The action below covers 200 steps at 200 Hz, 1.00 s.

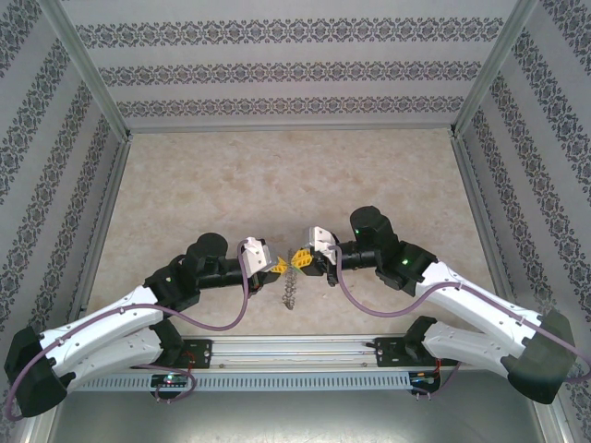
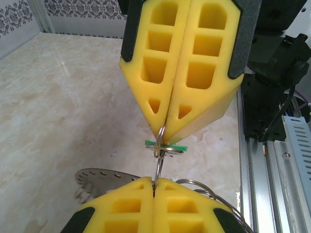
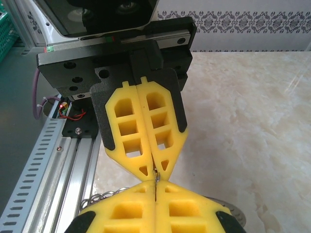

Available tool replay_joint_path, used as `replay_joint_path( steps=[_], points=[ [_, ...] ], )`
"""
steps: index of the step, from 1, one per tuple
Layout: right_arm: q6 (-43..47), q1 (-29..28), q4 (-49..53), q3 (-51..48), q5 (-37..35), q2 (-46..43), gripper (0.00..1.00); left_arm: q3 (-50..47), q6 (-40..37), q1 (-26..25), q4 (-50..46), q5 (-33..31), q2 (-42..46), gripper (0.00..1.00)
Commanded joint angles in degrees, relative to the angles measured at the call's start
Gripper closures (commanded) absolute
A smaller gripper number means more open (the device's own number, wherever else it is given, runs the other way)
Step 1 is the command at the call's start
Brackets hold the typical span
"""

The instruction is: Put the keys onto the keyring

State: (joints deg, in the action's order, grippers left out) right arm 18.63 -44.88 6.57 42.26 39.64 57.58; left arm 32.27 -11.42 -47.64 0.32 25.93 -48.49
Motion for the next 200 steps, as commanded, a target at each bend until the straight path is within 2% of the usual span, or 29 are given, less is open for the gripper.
replay_joint_path(
  steps=[1, 200],
  points=[
    [1.6, -1.0, 2.8, 0.7, 3.1, 0.6, 1.00, 1.3, -0.4, -0.5, 5.8, 0.6, 1.8, 1.00],
    [3.1, -2.6, 5.9, 1.7, 0.4, 1.9, 1.00, 0.7, -0.4, -0.4, 6.0, -1.1, 3.0, 1.00]
  ],
)
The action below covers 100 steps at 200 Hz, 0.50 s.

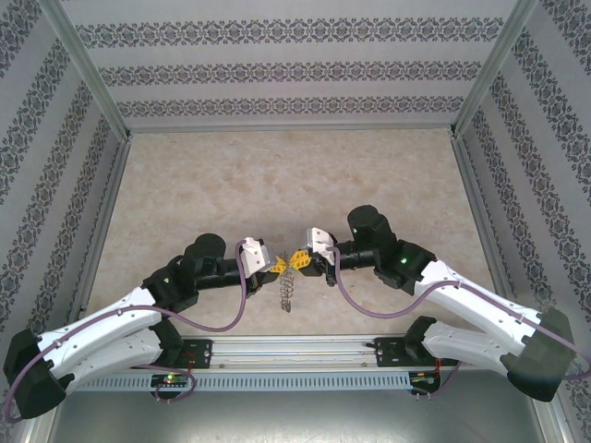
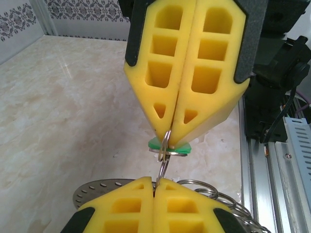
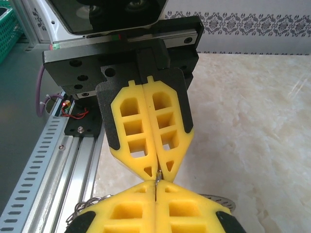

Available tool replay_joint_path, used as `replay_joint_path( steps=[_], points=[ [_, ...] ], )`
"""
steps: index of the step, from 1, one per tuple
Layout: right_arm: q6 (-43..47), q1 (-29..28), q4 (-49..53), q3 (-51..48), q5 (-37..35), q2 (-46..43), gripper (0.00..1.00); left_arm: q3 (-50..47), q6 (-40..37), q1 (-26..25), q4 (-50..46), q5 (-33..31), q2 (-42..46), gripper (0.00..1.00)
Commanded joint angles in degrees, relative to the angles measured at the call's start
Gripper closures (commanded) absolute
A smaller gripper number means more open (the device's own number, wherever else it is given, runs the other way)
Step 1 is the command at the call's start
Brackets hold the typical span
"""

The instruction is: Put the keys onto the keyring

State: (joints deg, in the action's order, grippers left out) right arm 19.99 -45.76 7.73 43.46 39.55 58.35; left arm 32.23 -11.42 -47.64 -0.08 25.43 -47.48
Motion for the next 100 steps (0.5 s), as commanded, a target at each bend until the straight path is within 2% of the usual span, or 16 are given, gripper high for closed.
replay_joint_path(
  steps=[1, 100],
  points=[
    [1.7, -1.7, 4.7, 0.5, 0.5, 1.2, 1.00, 0.8, -0.4, -0.5, 6.4, -0.6, 2.0, 1.00],
    [3.0, -2.2, 6.0, 1.1, -1.6, 1.8, 1.00, 0.8, -0.5, -0.3, 6.7, -0.3, 2.0, 1.00]
  ],
)
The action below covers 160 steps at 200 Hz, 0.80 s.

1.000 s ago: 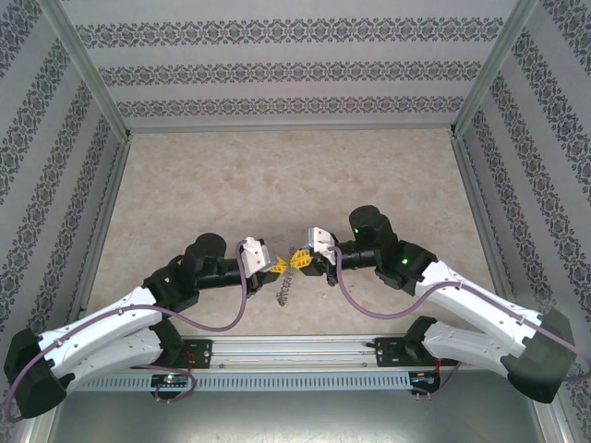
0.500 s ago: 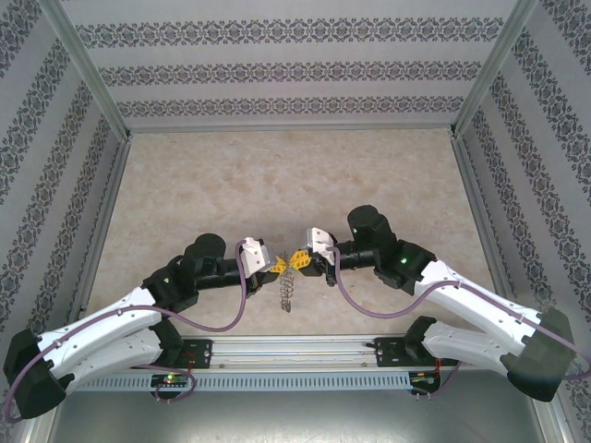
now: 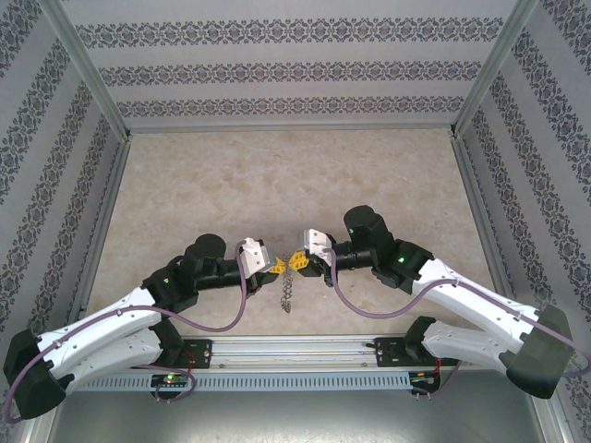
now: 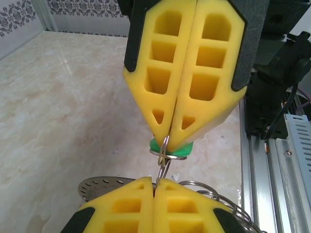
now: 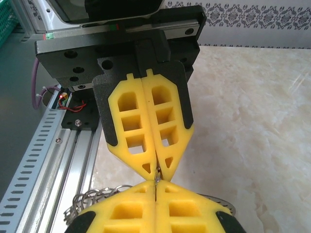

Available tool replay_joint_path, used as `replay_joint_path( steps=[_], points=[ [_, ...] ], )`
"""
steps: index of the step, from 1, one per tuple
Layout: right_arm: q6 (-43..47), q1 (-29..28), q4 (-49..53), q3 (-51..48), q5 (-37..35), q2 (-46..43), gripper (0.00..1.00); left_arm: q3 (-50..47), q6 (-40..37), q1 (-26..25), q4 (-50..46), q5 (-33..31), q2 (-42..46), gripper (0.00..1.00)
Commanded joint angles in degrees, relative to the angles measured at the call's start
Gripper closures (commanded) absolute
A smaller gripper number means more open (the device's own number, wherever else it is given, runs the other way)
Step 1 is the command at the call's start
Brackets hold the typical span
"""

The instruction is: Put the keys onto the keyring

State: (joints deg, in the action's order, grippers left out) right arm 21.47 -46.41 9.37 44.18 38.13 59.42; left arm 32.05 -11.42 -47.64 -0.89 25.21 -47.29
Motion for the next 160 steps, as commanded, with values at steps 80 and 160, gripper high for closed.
replay_joint_path(
  steps=[80, 160],
  points=[
    [2.7, -2.2, 4.8, 0.3, -1.8, 0.3, 1.00, 1.2, -0.4, 0.1, 7.5, 0.4, 1.5, 1.00],
    [4.8, -3.7, 3.6, -1.2, -5.2, -1.9, 1.00, 2.2, 0.1, 0.2, 6.6, 0.7, 0.3, 1.00]
  ],
)
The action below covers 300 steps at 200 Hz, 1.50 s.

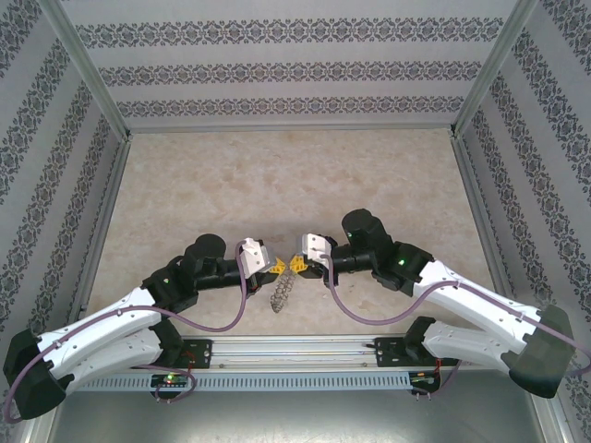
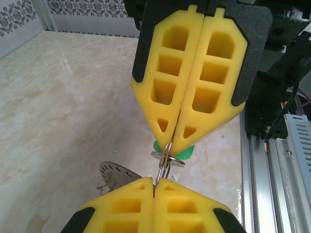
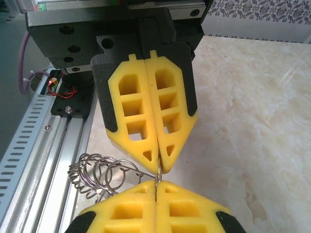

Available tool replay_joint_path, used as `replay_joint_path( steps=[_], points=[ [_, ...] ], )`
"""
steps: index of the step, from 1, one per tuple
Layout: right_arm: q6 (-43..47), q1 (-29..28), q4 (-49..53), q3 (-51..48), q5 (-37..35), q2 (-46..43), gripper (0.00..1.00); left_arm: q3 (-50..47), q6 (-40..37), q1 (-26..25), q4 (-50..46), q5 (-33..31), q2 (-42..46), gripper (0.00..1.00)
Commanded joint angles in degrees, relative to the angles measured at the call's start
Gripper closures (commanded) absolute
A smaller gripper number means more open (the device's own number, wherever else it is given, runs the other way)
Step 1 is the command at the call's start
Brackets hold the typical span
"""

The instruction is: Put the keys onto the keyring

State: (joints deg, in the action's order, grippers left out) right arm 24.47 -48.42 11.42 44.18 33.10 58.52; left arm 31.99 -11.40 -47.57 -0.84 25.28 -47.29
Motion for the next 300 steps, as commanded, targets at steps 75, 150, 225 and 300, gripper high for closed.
replay_joint_path(
  steps=[75, 150, 225, 300],
  points=[
    [5.2, -4.5, 0.8, -3.1, -5.8, -3.1, 1.00, 3.7, 1.4, 0.1, 5.2, 1.4, -0.5, 1.00],
    [9.1, -7.3, 0.2, -5.0, -11.1, -4.7, 1.00, 5.4, 2.1, 0.2, 3.3, 0.6, -1.5, 1.00],
    [11.9, -9.4, -0.9, -6.9, -16.1, -7.1, 1.00, 6.1, 2.3, 0.3, 2.5, 0.4, -1.9, 1.00],
    [11.7, -9.6, -1.2, -7.3, -16.6, -8.2, 1.00, 5.3, 2.2, 0.2, 2.6, -0.1, -1.1, 1.00]
  ],
)
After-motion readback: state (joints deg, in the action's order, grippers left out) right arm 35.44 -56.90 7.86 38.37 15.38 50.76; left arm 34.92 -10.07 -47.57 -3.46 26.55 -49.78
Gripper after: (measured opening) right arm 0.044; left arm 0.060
